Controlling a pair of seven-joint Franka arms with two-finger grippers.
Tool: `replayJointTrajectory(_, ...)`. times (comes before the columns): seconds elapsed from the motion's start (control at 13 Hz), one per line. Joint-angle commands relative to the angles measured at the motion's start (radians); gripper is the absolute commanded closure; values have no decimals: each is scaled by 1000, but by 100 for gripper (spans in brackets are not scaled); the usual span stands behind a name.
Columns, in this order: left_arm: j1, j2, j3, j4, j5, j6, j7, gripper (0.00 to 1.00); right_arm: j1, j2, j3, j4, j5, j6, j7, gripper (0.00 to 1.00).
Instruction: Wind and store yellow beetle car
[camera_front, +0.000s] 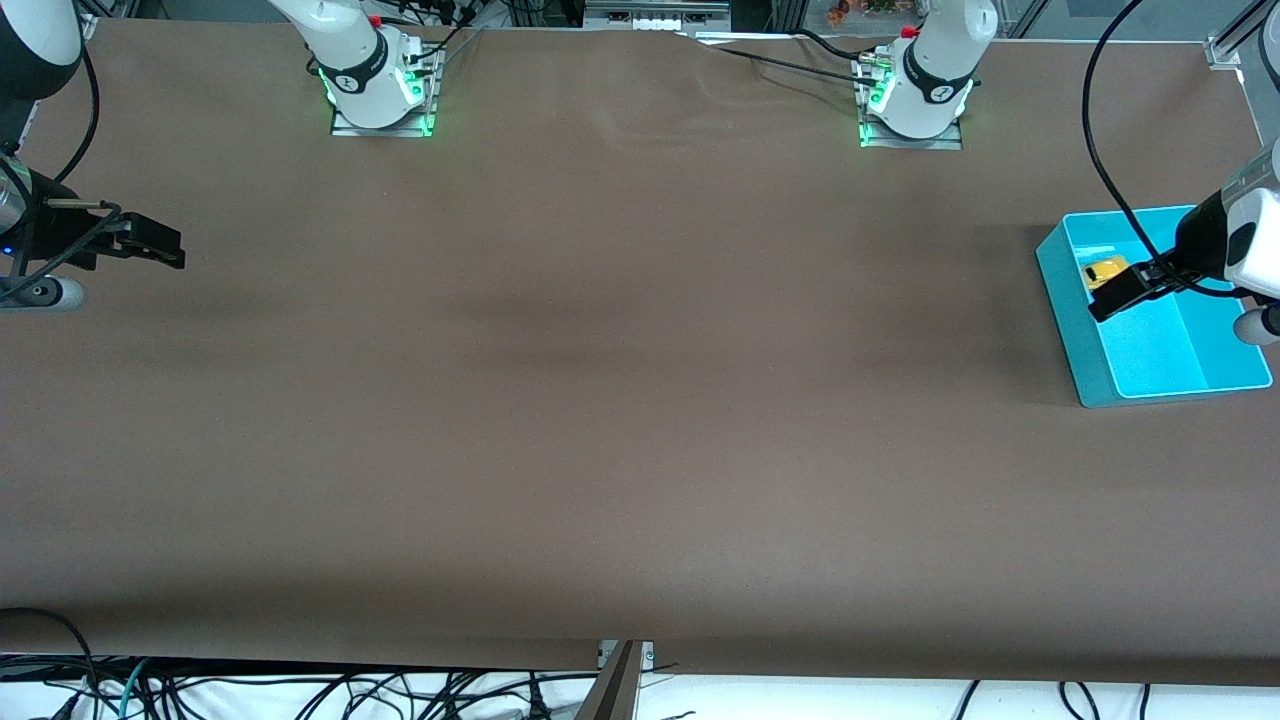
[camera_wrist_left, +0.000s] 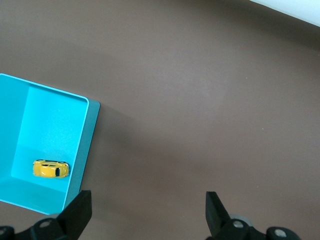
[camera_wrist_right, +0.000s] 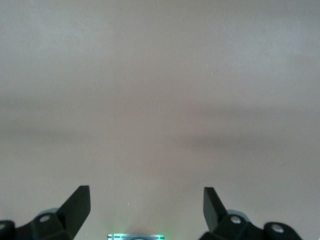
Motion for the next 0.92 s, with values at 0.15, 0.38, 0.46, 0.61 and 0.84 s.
replayJointTrajectory(0.15,-138,-7,161,11,-93,-3,38,0,-6,11,4,24,3,-6,6,0)
replayJointTrajectory(0.38,-135,-8,163,3,-81,-16,148,0,-8,11,4,24,3,-6,6,0)
replayJointTrajectory(0.46,-131,-8,161,6,-81,-18,143,0,-8,11,4,24,3,-7,4,0)
replayJointTrajectory(0.61,-128,1,158,17,-75,-33,145,0,-8,11,4,24,4,-6,6,0)
replayJointTrajectory(0.84,-128,1,158,17,-67,-38,148,0,-8,11,2,24,4,-7,4,0)
